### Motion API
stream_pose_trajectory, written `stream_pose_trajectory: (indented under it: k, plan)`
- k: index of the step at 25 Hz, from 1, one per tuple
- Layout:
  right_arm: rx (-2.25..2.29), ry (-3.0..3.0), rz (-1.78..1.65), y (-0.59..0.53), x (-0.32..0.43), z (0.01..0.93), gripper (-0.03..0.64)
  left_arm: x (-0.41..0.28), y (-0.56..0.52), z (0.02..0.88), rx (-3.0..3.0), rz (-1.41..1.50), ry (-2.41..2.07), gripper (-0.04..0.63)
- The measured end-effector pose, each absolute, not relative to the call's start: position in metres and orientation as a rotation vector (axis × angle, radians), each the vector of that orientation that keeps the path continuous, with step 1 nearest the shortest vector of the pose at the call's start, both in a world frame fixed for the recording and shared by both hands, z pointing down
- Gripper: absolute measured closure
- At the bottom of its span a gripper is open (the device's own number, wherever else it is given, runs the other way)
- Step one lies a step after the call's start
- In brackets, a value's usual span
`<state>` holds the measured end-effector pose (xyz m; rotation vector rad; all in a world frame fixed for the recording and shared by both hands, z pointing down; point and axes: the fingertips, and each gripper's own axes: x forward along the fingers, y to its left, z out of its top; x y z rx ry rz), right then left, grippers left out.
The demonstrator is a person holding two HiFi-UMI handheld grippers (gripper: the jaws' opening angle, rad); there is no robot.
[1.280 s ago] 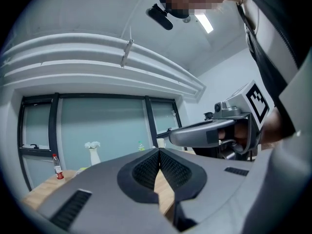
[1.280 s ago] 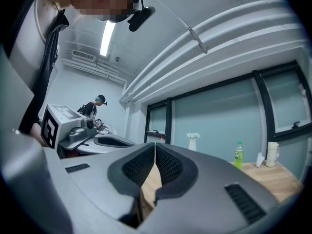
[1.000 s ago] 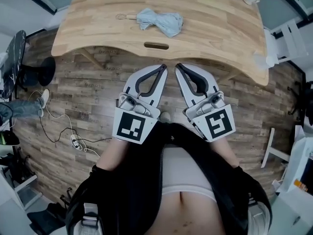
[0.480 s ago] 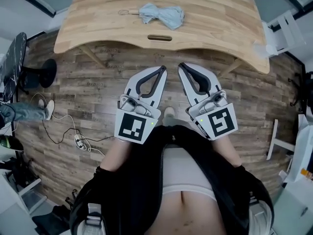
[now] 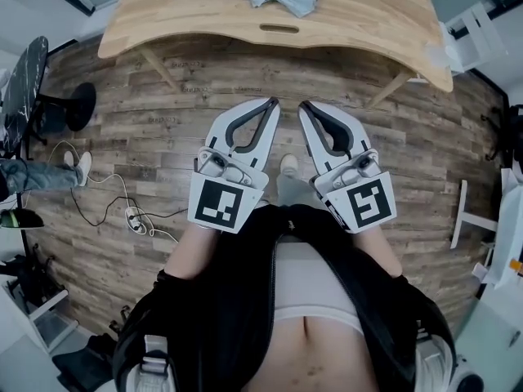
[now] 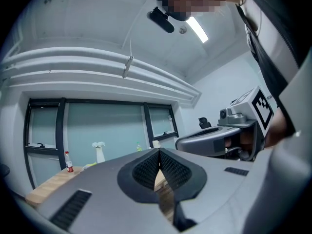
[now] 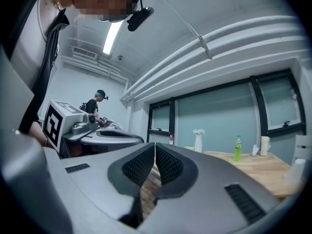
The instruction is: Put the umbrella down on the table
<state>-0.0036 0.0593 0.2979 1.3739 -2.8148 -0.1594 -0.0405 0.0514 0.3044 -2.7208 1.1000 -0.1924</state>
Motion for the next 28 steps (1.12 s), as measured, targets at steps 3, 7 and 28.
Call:
stream_pose_trajectory:
  k: [3,7,28]
  plan:
    - [1.384,-2.824,-0.179,0.085,-0.017,0.294,0.588,-0.051,0.079,0.303,-2.724,-0.182,1.096,0.589]
    - [1.399,-2.839,-0.201,0.118,-0.033,0.289,0.588,-0.065,0.11,0.302,-2.721,-0.175,1.09,0.589]
    - [1.46,-2.855,-0.268,0.197,-0.042,0.27,0.588,-0.067,0.182,0.29,-2.723,-0.134,1.045,0.589]
